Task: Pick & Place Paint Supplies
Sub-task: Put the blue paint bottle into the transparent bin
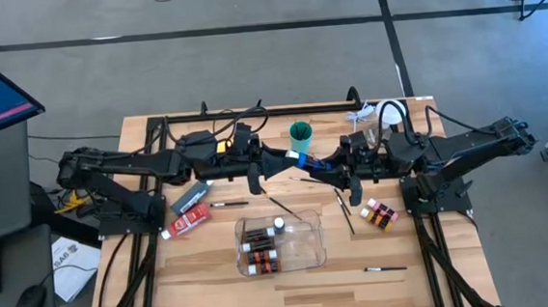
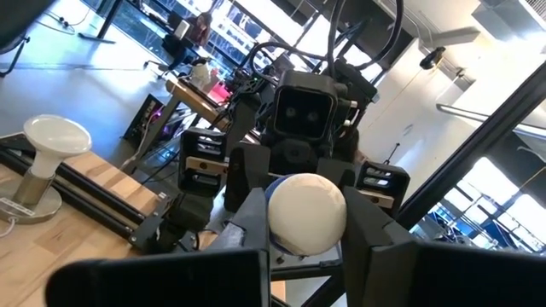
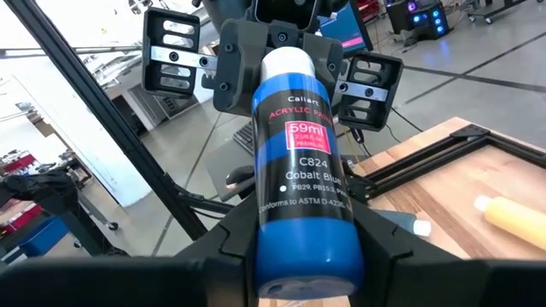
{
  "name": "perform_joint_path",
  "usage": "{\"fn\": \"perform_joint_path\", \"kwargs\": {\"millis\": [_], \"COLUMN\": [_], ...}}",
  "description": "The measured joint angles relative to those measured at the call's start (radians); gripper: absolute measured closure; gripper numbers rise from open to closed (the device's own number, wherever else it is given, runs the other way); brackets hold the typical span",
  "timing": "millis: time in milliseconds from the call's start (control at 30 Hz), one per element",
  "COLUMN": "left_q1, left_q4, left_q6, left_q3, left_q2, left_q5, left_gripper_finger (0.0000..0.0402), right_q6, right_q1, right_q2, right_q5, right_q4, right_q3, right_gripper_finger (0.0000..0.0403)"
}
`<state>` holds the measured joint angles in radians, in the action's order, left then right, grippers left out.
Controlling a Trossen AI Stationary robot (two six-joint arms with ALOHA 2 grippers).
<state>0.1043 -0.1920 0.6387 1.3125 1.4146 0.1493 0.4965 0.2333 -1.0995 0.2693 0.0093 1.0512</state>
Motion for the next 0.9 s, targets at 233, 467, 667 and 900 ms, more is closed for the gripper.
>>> {"fn": "perform_joint_path", "kwargs": {"millis": [233,467,667,900], "left_q1": [0.001,0.002,0.027,0.133], "left_q4": [0.039,0.115,0.303,0.456], "left_q6": [-0.006,-0.006,-0.002,0.062], "left_q3": [-0.001,0.0,0.0,0.002], "left_q2": [-0.039,-0.078,-0.142,-0.145], "left_q5": [0.019,0.03,0.096,0.211], "left_gripper_finger": [0.0369,0.0369,0.0369,0.0369], "right_q6": [0.002,0.002,-0.011,-0.032], "right_q1": [0.006,0.023,0.041,0.057], "right_q2": [0.0,0.0,0.003,0.037], "right_q5": [-0.007,-0.007,-0.014,-0.022], "right_q4": [-0.003,-0.003,-0.006,-0.038], "right_q3": [0.0,0.0,0.0,0.0], "right_gripper_finger": [0.0207,0.0151,0.0148,0.0148]}}
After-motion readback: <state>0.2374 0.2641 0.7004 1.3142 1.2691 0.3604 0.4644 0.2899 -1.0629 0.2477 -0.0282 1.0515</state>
